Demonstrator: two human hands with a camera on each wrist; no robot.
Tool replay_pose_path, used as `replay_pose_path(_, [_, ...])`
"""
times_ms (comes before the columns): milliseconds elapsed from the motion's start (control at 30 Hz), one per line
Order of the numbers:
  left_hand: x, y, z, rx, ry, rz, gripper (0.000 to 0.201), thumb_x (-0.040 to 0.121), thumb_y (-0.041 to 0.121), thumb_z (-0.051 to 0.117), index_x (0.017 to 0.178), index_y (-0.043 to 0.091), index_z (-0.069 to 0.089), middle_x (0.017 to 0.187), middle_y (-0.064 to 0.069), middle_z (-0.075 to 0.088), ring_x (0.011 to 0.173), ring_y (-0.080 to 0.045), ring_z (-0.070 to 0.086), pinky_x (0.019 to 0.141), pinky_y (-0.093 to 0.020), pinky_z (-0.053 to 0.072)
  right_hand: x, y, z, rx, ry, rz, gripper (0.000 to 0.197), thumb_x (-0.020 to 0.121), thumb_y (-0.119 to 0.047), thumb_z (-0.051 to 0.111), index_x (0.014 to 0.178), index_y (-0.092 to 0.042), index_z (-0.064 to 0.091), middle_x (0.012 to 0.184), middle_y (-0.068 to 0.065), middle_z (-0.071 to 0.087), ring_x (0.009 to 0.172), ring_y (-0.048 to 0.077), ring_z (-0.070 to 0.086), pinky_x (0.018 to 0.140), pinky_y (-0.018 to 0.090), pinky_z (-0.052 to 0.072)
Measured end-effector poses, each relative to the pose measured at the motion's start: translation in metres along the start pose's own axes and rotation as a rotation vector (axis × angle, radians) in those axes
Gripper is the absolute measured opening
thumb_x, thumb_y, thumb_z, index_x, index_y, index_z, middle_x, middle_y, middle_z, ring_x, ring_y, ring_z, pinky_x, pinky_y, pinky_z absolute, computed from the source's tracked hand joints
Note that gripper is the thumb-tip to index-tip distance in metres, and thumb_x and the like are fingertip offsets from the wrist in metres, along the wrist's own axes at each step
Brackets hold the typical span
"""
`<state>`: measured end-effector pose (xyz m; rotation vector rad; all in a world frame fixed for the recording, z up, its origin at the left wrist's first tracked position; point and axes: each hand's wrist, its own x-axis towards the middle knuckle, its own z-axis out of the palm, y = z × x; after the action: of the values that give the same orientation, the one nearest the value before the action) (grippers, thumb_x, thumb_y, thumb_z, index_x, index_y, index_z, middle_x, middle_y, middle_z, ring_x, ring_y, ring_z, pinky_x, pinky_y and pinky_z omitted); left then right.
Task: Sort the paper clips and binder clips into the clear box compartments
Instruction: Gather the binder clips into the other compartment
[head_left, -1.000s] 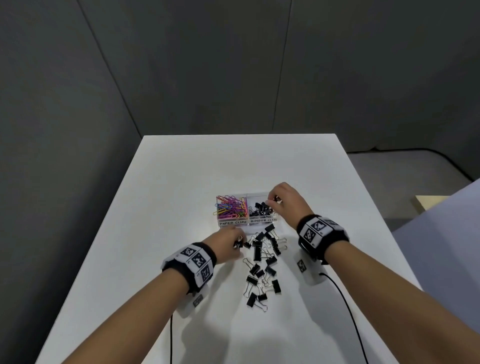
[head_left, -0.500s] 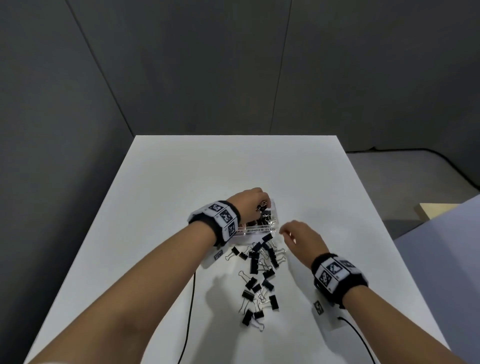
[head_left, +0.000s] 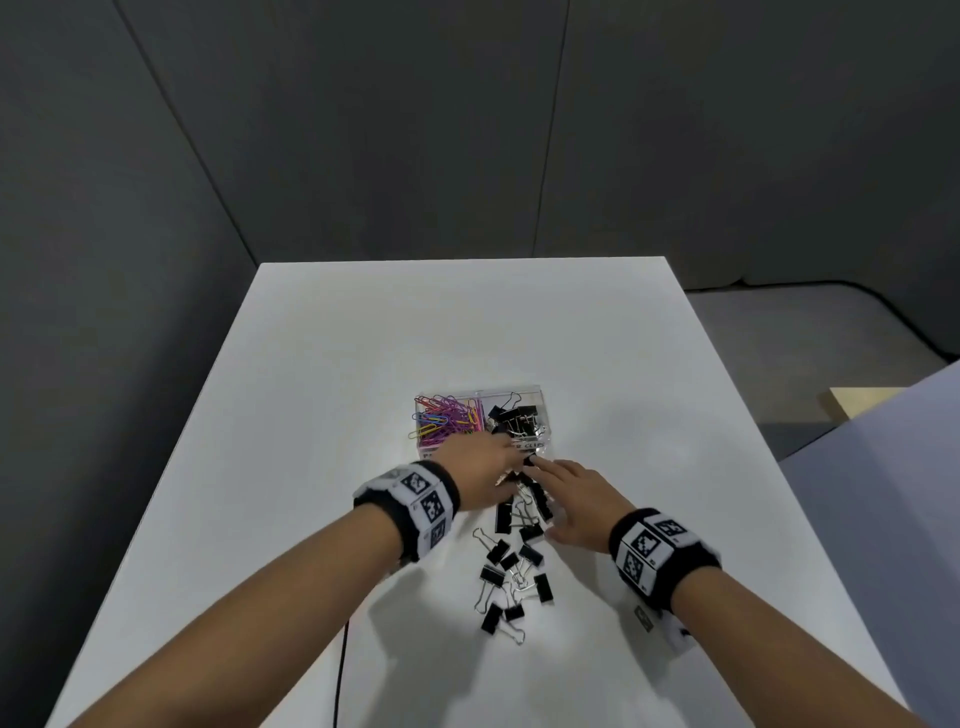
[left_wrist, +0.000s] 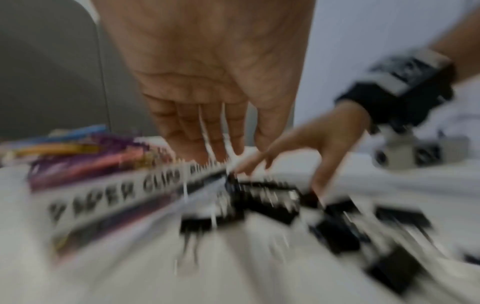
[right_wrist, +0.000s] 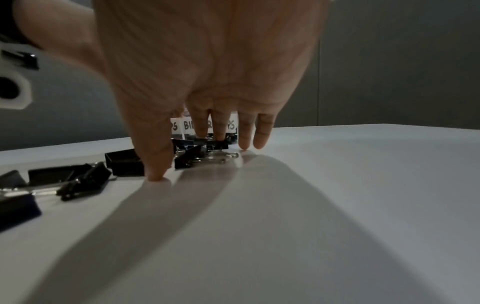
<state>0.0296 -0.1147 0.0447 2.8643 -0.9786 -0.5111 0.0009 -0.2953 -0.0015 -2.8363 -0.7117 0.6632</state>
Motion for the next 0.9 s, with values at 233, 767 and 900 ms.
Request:
replay_pose_path(233, [-0.020,0.006,0.053,-0.079,-0.144,-0.179,0.075,0.091,0.048,0.049,0.151,0.021,0.010,0.157,-0.006,0.017,0.144,-0.025,0.019,0.112,-0.043,0.033,0.004,-0.006,0.005,-0.016,0.022,0.038,0.065,0.092,-0.022,0.053,0.148,-0.022,0.021,0.158,-0.005,0.018,0.140,0.021,0.025,0.111,0.035,0.033])
replay_pose_path(767, [-0.009,0.016,0.044,-0.172,-0.199,-0.221,0.071,0.084,0.018,0.064,0.145,0.026,0.028,0.147,-0.011,0.026,0.133,-0.032,0.031,0.105,-0.042,0.042,0.004,-0.009,-0.004,-0.108,-0.103,0.174,0.082,0.083,-0.030,0.065,0.148,-0.031,0.015,0.156,0.005,0.014,0.136,0.030,0.027,0.106,0.044,0.037])
replay_pose_path(900, [-0.003,0.015,0.043,-0.255,-0.200,-0.261,0.054,0.080,0.015,0.068,0.129,0.019,0.044,0.142,-0.010,0.029,0.128,-0.031,0.036,0.103,-0.041,0.043,0.010,-0.007,-0.002,-0.006,-0.116,0.179,0.068,0.083,-0.021,0.066,0.142,-0.027,0.033,0.144,0.007,0.029,0.128,0.030,0.036,0.100,0.041,0.044])
